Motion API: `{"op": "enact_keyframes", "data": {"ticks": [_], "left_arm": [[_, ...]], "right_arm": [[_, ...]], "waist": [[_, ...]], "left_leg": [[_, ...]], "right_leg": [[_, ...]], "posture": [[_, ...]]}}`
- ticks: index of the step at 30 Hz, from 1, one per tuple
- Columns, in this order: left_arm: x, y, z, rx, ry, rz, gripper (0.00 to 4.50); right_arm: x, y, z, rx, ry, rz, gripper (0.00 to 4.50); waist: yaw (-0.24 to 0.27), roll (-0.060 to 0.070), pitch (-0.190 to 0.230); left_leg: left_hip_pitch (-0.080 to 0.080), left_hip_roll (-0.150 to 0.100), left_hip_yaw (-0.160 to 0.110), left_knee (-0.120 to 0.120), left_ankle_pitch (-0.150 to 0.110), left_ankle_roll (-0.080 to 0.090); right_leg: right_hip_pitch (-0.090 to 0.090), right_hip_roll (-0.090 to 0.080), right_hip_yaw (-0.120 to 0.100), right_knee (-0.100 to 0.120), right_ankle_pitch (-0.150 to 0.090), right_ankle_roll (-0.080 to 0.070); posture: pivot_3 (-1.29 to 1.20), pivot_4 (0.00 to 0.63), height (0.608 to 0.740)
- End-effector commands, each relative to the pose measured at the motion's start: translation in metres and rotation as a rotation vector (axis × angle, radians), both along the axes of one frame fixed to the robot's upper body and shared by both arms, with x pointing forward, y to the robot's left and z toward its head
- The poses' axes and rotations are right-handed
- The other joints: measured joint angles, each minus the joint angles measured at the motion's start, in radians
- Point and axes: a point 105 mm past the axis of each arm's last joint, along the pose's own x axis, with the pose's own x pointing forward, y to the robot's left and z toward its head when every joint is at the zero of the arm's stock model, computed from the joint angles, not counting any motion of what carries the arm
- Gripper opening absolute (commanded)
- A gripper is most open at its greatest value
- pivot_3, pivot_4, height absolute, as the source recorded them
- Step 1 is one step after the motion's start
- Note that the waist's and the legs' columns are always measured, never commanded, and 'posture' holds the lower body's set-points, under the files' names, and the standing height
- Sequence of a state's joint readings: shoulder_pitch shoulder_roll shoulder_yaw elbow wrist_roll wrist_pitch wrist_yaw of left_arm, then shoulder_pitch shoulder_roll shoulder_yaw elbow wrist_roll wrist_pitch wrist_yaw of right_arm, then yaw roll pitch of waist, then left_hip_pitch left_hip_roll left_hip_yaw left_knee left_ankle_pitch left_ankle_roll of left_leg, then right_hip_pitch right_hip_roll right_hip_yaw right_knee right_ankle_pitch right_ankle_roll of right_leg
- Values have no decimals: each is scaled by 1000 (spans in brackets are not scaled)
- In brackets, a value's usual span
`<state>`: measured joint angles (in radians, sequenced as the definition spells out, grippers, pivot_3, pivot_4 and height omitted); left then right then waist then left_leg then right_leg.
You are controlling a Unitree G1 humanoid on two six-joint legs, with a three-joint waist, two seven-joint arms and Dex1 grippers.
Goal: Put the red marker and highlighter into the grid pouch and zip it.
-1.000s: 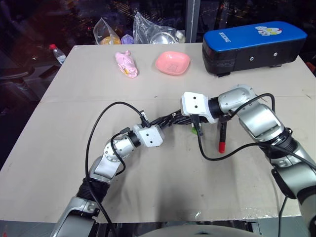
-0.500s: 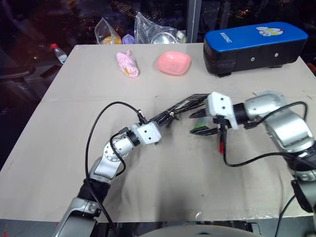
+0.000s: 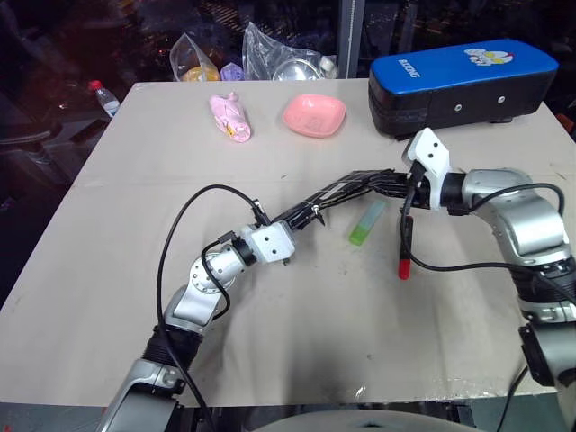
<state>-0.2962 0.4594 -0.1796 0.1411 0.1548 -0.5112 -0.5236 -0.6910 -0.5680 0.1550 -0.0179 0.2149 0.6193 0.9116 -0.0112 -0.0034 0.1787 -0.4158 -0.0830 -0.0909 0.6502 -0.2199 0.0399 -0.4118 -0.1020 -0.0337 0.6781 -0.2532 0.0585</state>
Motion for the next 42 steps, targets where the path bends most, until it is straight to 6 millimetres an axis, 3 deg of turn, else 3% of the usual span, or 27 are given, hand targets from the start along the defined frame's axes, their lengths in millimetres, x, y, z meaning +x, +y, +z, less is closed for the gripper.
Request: {"op": "enact_keyframes", "data": {"ticks": [1, 3, 6, 10, 16, 18, 20, 23, 26, 31, 34, 37, 42], "left_arm": [[-2, -4, 10, -24, -38, -24, 0], [-2, -4, 12, -27, -39, -21, 0], [-4, -5, 13, -24, -44, -30, 0], [-5, -8, 16, -38, -34, -39, 0], [2, 0, 23, -54, -9, 4, 0], [8, 8, 25, -48, -12, 51, 0], [17, 20, 31, -68, -21, 122, 0], [21, 31, 39, -87, -35, 169, 0], [22, 37, 42, -93, -41, 190, 0], [17, 36, 38, -77, -46, 187, 0], [12, 34, 36, -77, -47, 180, 0], [9, 31, 35, -80, -48, 168, 0], [10, 28, 34, -70, -48, 150, 0]], "right_arm": [[6, 8, 6, -39, -65, 13, 186], [8, 15, 2, -73, -84, 36, 186], [9, 38, 7, -196, -286, 160, 186], [12, 49, -3, -465, -523, 291, 1242], [15, 52, -2, -544, -652, 347, 4425], [15, 51, 7, -527, -686, 334, 4471], [13, 49, 28, -440, -707, 278, 4471], [6, 39, 53, -275, -623, 189, 4471], [-1, 19, 59, -150, -472, 86, 4471], [-16, -23, 29, -110, -187, -151, 4471], [-43, -40, 7, -22, 16, -347, 4471], [-64, -48, -13, -16, 106, -483, 4471], [-82, -51, -40, -26, 201, -605, 4471]], "waist": [[0, 0, 0], [0, 0, 0], [-3, 0, 0], [-3, 0, 0], [-1, 0, 0], [-1, 0, 0], [-3, 0, 0], [-2, -1, 0], [1, -1, 0], [19, -2, -1], [23, -2, -1], [25, -2, -1], [24, -3, -1]], "left_leg": [[0, 0, 0, 0, 0, 0], [0, 0, 0, 0, 0, 0], [0, 0, 0, 0, 0, 0], [0, 0, 1, 0, 0, -1], [0, 0, 1, 0, 0, -1], [0, 0, 1, 0, 1, -1], [0, 0, 1, 0, 1, -1], [0, 0, 0, 0, 1, -1], [0, 0, 0, 0, 0, -1], [0, 0, 0, 0, -1, 1], [0, 0, 1, 0, -2, 3], [-1, 1, -1, -1, -2, 3], [0, 0, 1, 1, -2, 4]], "right_leg": [[0, 0, 0, 0, 0, 0], [0, 1, 0, 0, 0, 0], [0, 1, 0, 0, 0, 0], [-1, 2, 0, 0, 0, 0], [-1, 2, 0, 0, 0, 0], [-1, 2, 1, 0, 0, 0], [-1, 3, 1, 0, 0, 0], [-1, 3, 1, 1, 0, 0], [-1, 2, 1, 0, 0, 0], [0, 0, 1, 0, 0, 0], [-1, -2, 2, 0, 0, 0], [-1, -2, 1, 0, 0, 0], [-1, -2, 1, 0, 0, 0]], "posture": [[0, 150, 734], [0, 150, 734], [0, 150, 734], [0, 150, 734], [0, 150, 734], [0, 150, 734], [0, 150, 734], [0, 150, 734], [0, 150, 734], [0, 150, 734], [0, 150, 734], [0, 150, 734], [0, 150, 734]]}}
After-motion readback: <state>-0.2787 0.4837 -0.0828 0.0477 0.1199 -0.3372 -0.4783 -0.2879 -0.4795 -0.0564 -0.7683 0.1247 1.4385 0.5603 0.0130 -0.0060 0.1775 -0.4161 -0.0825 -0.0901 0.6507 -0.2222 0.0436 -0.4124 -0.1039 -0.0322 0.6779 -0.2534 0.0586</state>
